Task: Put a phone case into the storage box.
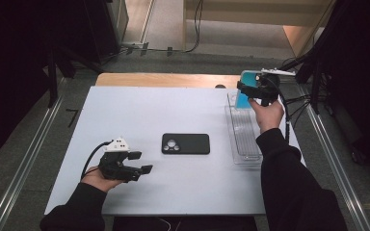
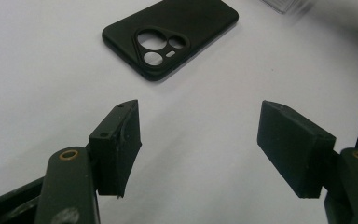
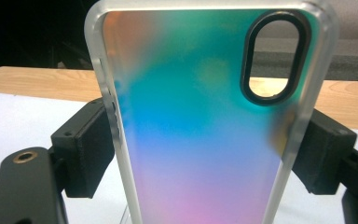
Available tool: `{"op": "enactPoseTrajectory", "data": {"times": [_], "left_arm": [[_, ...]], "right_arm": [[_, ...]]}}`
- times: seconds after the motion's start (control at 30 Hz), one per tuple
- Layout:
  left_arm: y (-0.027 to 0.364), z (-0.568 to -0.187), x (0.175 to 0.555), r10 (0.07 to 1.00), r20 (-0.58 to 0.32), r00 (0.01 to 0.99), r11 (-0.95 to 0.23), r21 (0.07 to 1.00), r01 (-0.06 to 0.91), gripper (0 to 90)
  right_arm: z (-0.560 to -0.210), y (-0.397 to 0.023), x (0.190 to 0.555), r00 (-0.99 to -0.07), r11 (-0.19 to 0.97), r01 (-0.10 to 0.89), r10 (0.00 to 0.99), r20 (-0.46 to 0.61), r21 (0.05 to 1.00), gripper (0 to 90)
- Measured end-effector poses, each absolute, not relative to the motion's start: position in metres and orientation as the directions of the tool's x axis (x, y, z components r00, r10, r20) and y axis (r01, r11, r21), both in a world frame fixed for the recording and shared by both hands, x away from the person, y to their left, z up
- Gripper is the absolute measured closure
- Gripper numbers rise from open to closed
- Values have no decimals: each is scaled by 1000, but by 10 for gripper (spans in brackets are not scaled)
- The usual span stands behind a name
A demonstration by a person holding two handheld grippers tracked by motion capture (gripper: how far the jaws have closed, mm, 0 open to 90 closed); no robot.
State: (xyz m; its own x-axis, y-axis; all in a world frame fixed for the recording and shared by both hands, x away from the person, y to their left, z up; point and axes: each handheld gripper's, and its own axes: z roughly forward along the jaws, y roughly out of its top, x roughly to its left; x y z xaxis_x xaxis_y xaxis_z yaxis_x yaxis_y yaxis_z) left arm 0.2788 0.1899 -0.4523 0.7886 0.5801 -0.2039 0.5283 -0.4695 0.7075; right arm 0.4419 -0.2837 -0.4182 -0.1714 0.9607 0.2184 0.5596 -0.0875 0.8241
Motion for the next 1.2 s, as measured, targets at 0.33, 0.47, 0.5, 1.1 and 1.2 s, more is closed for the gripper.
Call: {"op": "enactPoseTrajectory", "data": {"times": [0.33, 0.47, 0.5, 1.1, 1.2], "left_arm": [[189, -452, 278, 576, -202, 792, -476, 704, 526, 305], [189, -453, 278, 576, -204, 792, -475, 705, 527, 305], [189, -453, 278, 575, -203, 793, -477, 704, 527, 305], [187, -453, 278, 570, -204, 796, -484, 700, 525, 305], [187, -454, 278, 569, -204, 796, -482, 702, 525, 305]], "right_arm": [[-438, -277, 463, -156, -65, 590, 969, 193, 804, 156], [-446, -278, 471, -133, -87, 607, 969, 209, 790, 155], [-447, -278, 473, -129, -87, 611, 970, 208, 787, 154], [-454, -274, 481, -117, -80, 628, 974, 196, 774, 147], [-455, -273, 481, -123, -70, 635, 974, 190, 769, 147]]}}
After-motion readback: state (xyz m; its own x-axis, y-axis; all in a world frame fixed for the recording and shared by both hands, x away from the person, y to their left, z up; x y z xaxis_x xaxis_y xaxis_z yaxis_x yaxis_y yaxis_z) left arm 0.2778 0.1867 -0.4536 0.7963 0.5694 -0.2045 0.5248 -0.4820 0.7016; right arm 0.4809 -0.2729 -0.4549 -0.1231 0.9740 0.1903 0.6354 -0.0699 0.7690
